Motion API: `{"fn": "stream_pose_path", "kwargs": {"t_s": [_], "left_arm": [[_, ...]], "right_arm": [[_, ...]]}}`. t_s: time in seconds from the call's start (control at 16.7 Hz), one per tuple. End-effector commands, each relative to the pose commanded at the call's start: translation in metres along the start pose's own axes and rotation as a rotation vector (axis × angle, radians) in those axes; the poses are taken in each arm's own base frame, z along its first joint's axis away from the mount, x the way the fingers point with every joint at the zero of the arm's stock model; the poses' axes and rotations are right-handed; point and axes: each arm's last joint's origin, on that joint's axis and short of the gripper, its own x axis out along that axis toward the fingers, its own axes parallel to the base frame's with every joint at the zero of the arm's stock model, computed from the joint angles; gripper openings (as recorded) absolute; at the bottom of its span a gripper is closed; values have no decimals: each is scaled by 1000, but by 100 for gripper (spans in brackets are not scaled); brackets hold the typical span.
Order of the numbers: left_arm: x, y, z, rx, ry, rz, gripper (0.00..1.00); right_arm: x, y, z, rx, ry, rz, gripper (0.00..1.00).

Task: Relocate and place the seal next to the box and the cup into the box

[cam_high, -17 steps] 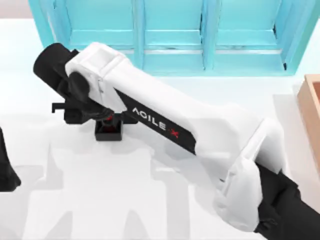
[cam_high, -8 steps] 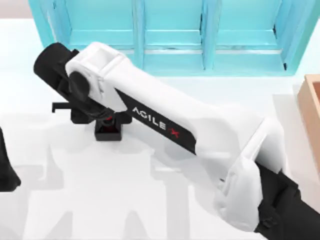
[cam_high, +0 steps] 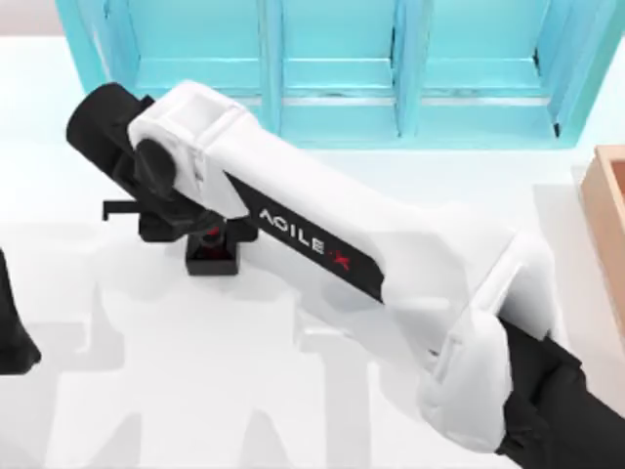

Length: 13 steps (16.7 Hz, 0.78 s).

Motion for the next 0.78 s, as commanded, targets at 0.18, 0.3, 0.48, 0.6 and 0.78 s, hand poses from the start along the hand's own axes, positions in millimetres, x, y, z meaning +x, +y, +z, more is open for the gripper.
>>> {"fn": "stream_pose_path", "kwargs": {"t_s": [0.18, 0.3, 0.48, 0.6, 0.78], "left_arm": [[0, 0, 0, 0, 0, 0, 100], [0, 0, 0, 0, 0, 0, 100], [0, 0, 0, 0, 0, 0, 100], [0, 0, 0, 0, 0, 0, 100], [0, 0, 0, 0, 0, 0, 100]], "right_arm": [[-7, -9, 8, -8, 12, -14, 0], [-20, -20, 18, -6, 12, -13, 0], [-47, -45, 34, 3, 0, 1, 0], [-64, -64, 41, 6, -7, 9, 0], [-81, -89, 45, 5, -7, 8, 0]]}}
